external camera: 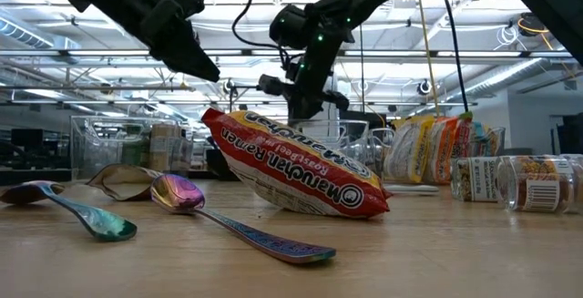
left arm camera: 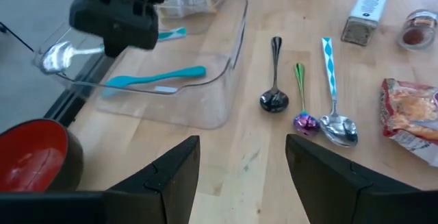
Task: Pick & Place Food Item
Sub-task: Put the top blue patterned spoon into the middle transparent bin
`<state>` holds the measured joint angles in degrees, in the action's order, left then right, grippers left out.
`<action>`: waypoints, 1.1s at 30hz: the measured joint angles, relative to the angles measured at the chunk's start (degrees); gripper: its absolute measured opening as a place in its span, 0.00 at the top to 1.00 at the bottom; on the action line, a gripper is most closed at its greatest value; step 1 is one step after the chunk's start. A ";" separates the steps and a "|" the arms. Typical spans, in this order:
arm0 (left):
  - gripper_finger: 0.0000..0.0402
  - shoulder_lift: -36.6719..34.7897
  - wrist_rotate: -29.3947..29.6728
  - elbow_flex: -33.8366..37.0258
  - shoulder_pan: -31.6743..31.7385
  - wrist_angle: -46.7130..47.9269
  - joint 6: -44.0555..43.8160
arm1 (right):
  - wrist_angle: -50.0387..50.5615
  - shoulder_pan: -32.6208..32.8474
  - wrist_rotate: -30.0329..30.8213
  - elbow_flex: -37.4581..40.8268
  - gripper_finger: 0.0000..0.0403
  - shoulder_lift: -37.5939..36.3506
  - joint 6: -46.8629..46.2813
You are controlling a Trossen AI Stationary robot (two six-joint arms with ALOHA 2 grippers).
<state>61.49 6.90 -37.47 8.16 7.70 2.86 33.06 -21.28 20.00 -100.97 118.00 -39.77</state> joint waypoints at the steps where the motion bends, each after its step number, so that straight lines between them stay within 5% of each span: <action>1: 0.44 0.00 0.00 0.02 0.00 0.02 -0.01 | 0.50 0.00 -0.26 -0.02 0.98 -0.09 -0.09; 11: 0.44 0.00 -1.05 0.02 0.02 -0.18 -0.14 | 6.89 -0.44 -0.58 0.25 0.98 0.08 -2.03; 33: 0.44 0.00 -0.90 0.02 0.01 -1.84 0.45 | -2.42 -3.70 -6.51 8.18 0.98 2.27 -1.13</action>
<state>61.49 5.99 -37.45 8.18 5.87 3.31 30.64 -24.97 13.49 -92.79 120.27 -40.91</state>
